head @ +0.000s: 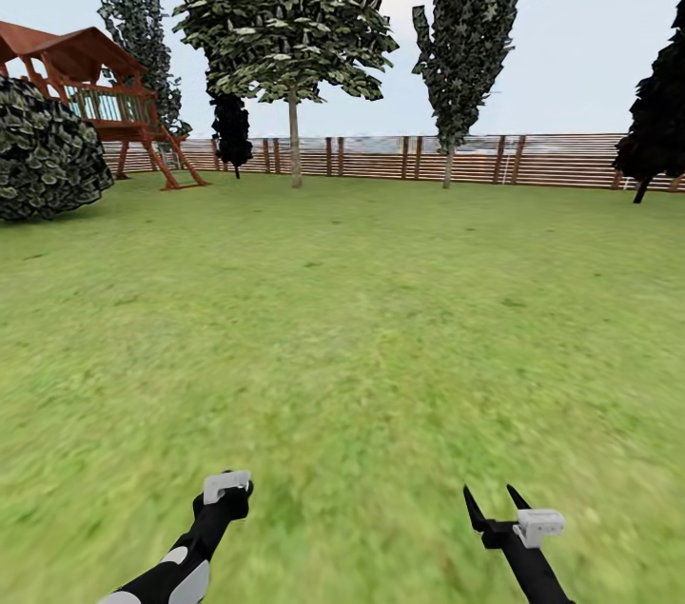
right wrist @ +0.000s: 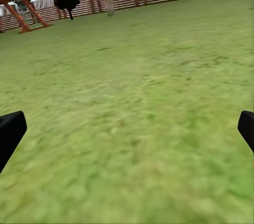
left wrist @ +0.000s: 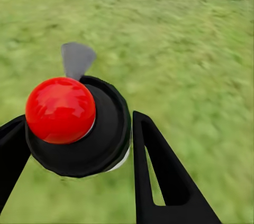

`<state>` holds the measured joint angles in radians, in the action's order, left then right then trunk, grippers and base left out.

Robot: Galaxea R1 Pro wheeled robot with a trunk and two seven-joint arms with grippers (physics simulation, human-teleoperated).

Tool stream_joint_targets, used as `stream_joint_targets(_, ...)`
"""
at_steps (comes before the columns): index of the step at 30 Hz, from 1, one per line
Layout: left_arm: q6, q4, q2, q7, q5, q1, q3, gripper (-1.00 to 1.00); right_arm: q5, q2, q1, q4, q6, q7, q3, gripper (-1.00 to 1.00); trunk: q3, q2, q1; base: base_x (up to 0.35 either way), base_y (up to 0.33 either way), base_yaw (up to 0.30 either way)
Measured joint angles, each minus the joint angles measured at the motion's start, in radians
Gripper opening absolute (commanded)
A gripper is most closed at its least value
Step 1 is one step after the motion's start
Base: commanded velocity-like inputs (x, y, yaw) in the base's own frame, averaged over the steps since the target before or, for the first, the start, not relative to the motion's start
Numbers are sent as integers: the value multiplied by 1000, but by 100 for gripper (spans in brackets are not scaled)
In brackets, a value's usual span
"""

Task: In the garden, pick up the pesticide atomizer on the floor and spray pesticide onto both trees until each tree trunk is fully covered.

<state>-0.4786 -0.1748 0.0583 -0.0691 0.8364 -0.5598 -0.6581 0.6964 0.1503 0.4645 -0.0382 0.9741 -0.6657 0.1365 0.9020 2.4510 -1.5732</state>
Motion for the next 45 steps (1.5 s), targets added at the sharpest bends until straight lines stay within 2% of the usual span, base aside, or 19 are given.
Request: stream_joint_targets(45, 0, 0, 0, 0, 0, 0, 0, -100, 0, 0, -1, 0, 0, 0, 0, 100, 0, 0, 0, 338, 0, 0)
